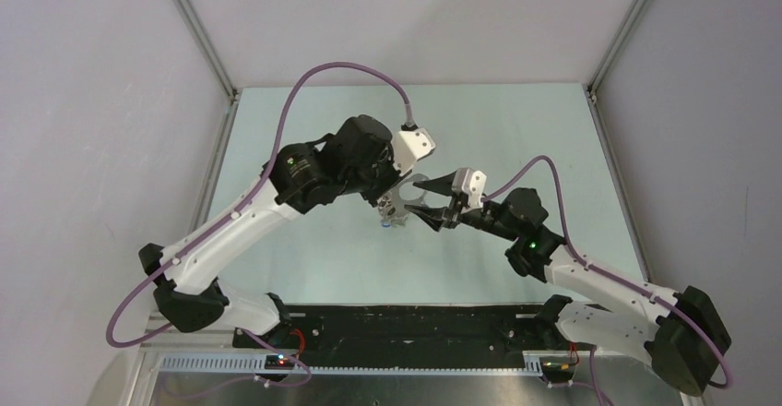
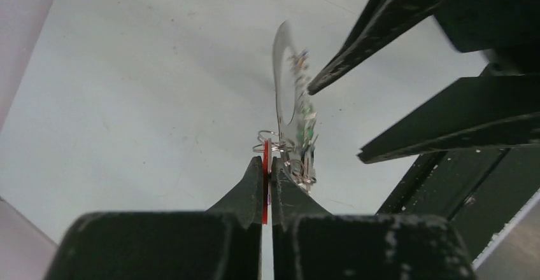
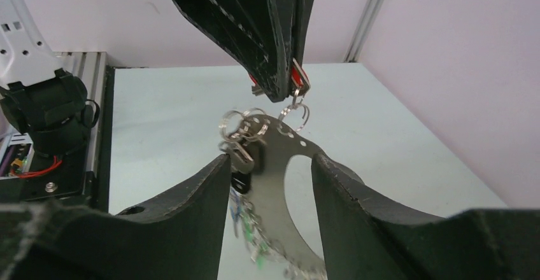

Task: Remove the keys from the keyring

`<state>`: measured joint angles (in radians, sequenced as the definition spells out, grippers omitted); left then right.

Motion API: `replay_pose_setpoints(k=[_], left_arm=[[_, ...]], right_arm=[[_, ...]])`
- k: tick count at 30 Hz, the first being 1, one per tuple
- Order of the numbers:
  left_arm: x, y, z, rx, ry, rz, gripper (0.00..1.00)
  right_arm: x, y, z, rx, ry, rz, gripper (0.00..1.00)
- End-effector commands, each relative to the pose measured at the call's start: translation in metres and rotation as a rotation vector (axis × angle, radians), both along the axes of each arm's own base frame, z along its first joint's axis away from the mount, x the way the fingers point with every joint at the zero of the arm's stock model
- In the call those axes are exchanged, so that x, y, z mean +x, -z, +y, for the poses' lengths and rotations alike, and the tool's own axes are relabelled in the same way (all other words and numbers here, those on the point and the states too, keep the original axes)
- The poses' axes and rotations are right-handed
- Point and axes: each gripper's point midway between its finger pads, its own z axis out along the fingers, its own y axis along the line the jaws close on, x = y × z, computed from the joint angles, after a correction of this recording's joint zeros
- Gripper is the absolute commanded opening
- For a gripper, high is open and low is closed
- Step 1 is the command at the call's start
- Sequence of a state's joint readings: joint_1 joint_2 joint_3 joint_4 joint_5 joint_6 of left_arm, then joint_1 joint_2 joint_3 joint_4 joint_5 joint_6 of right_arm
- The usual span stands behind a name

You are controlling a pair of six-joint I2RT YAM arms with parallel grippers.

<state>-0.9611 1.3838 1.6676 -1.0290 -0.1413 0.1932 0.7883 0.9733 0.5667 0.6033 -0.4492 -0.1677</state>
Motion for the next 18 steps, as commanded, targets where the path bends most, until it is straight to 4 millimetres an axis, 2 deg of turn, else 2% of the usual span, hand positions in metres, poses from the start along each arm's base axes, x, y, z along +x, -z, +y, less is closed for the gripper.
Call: replay_pose_setpoints(k=[1,11,18], left_arm=[[-0.014,-0.035,-0.010,-0.143,0.028,0.018,0.00],[-0.024,-0.035,-0.013,-0.156,0.056,0.066,0.00],[-0.024,-0.036,-0.015,-0.159,0.054,0.069,0.00]], right_arm=[[0.005,-0.039,0.008,0.080,-0.009,-0.116,0.53],[0.007,-0.047,0.018,0.131,-0.025,-0.133,0.51],[0.005,-0.049,0.022,0.139,-0.047,-0.122,0.40]])
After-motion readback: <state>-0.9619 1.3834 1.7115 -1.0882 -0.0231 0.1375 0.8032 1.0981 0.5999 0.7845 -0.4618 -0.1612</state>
